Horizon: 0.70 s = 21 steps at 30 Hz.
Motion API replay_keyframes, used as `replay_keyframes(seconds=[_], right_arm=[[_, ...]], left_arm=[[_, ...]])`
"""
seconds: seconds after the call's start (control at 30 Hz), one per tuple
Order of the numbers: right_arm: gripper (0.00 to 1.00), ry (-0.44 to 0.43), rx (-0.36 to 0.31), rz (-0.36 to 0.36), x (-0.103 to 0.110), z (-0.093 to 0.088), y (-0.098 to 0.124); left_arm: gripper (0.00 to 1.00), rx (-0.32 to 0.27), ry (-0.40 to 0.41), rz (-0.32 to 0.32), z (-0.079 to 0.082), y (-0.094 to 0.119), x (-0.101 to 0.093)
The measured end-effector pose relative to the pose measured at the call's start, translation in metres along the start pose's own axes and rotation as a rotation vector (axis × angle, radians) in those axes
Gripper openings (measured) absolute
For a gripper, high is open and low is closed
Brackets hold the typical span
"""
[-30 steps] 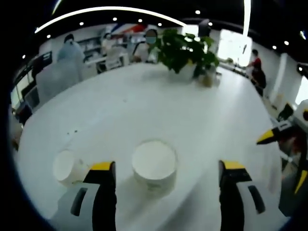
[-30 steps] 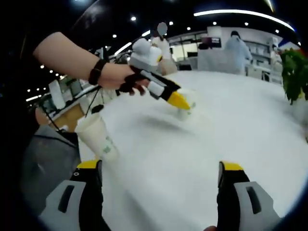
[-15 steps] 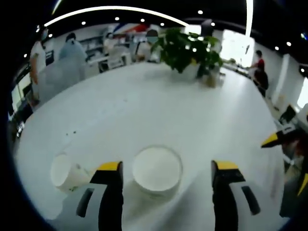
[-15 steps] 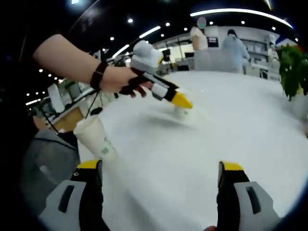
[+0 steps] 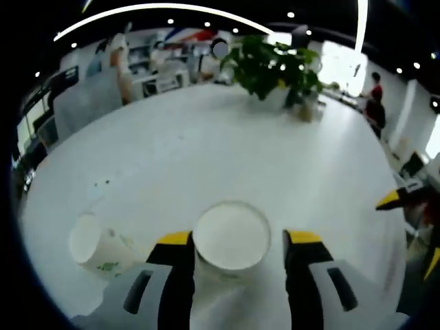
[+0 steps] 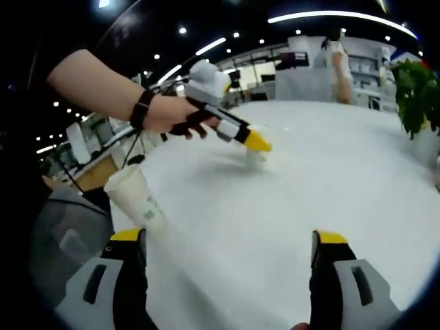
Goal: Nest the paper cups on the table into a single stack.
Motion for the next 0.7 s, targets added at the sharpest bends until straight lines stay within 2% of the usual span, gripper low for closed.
replay_keyframes(seconds=[0.33,0.43,0.7], right_arm=[[0.98,-0.009,-0.005,-0.008,-0.003,0.002,-0.001],[0.98,-0.009,-0.005,-0.008,-0.003,0.002,-0.002],[0.98,-0.005,-0.006,-0.009,0.002,0.005,-0.004]], left_arm=[[0.39,-0.016,0.011,-0.014,0.004,0.0,-0.002],[0.39,-0.028,0.036,-0.018,0.006,0.002,-0.002],[0.38,-0.049,0.062,-0.026,0.012,0.013,-0.003]])
Point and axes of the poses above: the point that each gripper's makers call its tool centre point, and the gripper's own axes: y roughly backward along the fingers, x roughly to its left, z roughly out of its top, the point moved 1 cm from there along y, roughly backward along the fingers, and after that the axes turned 4 degrees about -z, right-handed, at the moved point
